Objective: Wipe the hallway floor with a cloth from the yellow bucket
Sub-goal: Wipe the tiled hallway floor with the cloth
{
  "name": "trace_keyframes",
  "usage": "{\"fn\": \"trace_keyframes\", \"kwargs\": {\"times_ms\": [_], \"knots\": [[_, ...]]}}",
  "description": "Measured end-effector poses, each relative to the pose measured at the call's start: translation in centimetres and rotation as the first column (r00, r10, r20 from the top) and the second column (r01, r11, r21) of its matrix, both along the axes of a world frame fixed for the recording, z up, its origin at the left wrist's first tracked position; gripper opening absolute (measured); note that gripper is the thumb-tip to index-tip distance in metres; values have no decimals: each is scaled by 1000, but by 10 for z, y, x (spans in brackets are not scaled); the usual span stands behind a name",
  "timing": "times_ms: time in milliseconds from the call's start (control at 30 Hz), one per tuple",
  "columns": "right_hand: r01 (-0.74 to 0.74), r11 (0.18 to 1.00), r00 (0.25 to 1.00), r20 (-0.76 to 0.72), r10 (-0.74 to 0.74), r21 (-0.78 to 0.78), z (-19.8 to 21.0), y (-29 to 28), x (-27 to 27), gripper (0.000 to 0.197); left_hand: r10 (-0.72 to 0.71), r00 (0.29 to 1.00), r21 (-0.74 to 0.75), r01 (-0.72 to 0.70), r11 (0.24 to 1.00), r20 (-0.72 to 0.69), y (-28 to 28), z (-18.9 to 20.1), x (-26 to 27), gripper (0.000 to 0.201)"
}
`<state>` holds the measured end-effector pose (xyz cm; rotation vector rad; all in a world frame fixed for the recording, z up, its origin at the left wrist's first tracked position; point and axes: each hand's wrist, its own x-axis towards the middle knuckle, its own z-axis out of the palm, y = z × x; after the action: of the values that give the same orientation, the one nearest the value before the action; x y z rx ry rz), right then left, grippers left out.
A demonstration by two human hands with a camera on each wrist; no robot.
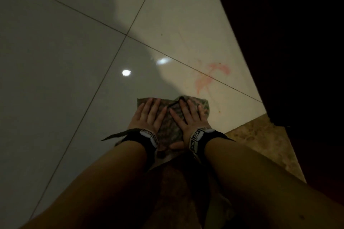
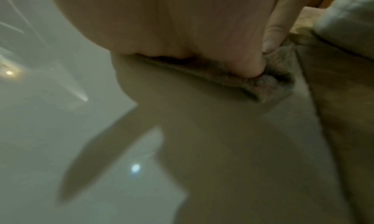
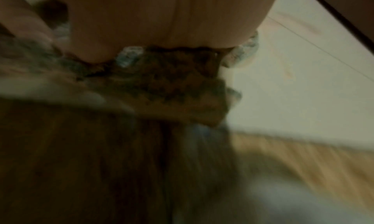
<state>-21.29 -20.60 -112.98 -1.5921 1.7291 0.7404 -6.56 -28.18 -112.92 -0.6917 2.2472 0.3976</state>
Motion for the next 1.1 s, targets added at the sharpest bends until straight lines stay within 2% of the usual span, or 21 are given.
{"fn": "trace_keyframes", "kwargs": {"times_ms": [267,567,767,1100], "knots": [[92,994,995,-31,-90,64,2,21,-39,119,4,1000,17,-4,1000,11,29,-4,-45,118],[-18,999,1000,-14,18,36,-3,5,-68,125,56,998,43,-55,998,-27,22,-9,-63,122],[-96,991,995,-7,96,-91,-6,-41,-95,122,96,992,-23,-98,995,-76,-19,-12,-79,119],[-140,971,990,5,144,-196,-16,-136,-118,126,145,980,-111,-160,981,-133,-106,-18,-98,125]]}}
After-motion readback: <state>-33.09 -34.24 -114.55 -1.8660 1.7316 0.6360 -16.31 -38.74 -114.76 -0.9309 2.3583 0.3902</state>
